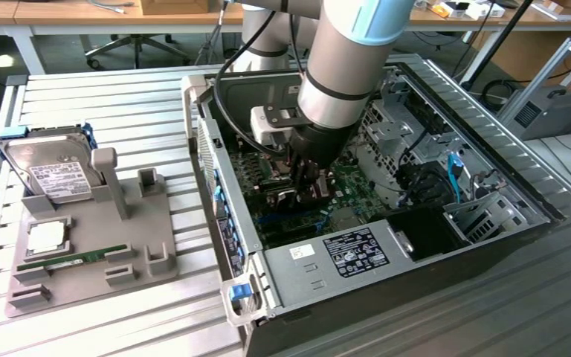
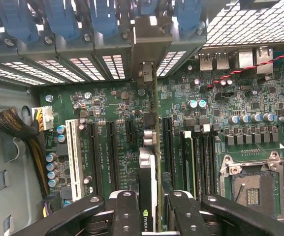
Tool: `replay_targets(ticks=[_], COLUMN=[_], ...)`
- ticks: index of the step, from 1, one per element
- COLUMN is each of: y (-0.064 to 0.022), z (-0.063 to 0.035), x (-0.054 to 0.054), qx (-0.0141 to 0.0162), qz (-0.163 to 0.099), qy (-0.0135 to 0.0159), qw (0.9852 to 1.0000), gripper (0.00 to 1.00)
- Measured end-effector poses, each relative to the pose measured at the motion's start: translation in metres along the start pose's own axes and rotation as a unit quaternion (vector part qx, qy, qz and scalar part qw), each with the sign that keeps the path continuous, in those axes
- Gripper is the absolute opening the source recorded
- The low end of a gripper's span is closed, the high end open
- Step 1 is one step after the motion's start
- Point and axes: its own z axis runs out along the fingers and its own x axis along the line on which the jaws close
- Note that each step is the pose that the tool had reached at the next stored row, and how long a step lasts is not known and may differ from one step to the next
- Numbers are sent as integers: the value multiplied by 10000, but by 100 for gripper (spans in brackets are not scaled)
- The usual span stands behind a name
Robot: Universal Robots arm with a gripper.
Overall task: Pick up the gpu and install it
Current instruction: 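Insert the gpu into the slot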
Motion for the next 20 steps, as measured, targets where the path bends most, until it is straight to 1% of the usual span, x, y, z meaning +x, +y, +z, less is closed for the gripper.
replay_targets(ticks=[4, 7, 12, 20], y=[0, 2, 3, 4], z=[-7, -35, -38, -34], x=[-1, -1, -6, -15], qx=[1, 12, 11, 10], qz=[0, -1, 0, -1], qy=[-3, -4, -3, -25], qw=[10000, 10000, 10000, 10000], gripper=[27, 27, 27, 27])
